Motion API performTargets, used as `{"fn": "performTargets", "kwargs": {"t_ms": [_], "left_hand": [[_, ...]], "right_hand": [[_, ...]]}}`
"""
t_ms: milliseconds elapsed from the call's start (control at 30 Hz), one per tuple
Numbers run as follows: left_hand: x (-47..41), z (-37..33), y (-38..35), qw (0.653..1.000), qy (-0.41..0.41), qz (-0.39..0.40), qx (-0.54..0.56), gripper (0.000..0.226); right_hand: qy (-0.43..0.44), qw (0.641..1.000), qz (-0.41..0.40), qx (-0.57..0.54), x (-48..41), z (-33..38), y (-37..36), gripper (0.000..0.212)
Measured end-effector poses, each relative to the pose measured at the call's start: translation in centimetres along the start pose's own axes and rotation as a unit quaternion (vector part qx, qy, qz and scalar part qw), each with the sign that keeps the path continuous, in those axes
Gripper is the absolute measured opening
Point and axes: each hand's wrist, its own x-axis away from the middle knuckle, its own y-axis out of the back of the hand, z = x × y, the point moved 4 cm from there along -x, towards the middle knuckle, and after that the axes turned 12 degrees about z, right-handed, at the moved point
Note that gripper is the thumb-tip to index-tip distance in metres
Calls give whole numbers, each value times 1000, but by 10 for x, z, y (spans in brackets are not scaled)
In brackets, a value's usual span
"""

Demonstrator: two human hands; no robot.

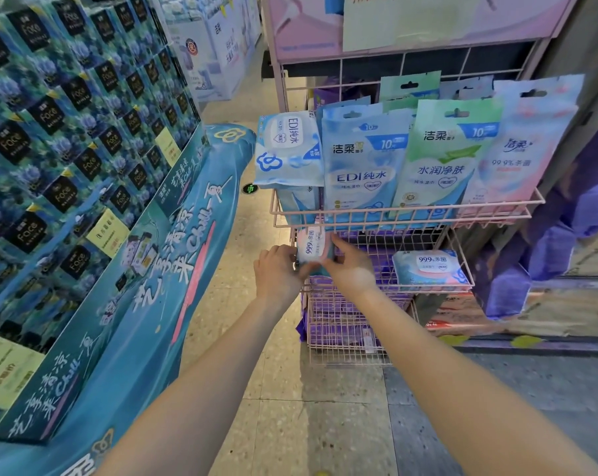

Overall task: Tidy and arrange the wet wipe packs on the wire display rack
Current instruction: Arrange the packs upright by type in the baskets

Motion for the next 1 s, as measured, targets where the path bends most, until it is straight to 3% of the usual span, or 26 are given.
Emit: {"fn": "performTargets", "kwargs": {"t_ms": [133, 300, 367, 500, 667, 767, 933, 1000], "left_hand": [[4, -2, -3, 995, 27, 43, -87, 55], [12, -8, 0, 998, 32, 21, -40, 71], [14, -18, -1, 1000, 5, 19, -15, 65], [15, -61, -10, 998, -60, 14, -9, 43], [4, -131, -52, 982, -107, 138, 73, 44], [-10, -165, -80, 970, -103, 211, 62, 55], [-19, -195, -103, 950, -104, 296, -2, 82], [-22, -196, -105, 945, -109, 297, -86, 78]], "right_hand": [[-49, 988, 95, 114, -2, 0, -4, 53], [-42, 988, 129, 69, -1, -3, -1, 60], [-41, 994, 90, 49, 3, -5, 8, 53], [-14, 994, -105, 30, 17, -23, 57, 31], [-72, 954, -255, 140, 56, -71, 123, 32], [-127, 945, -237, 188, 75, -97, 146, 37], [-148, 930, -185, 282, 86, -119, 165, 49], [-158, 934, -154, 281, 85, -122, 168, 48]]}}
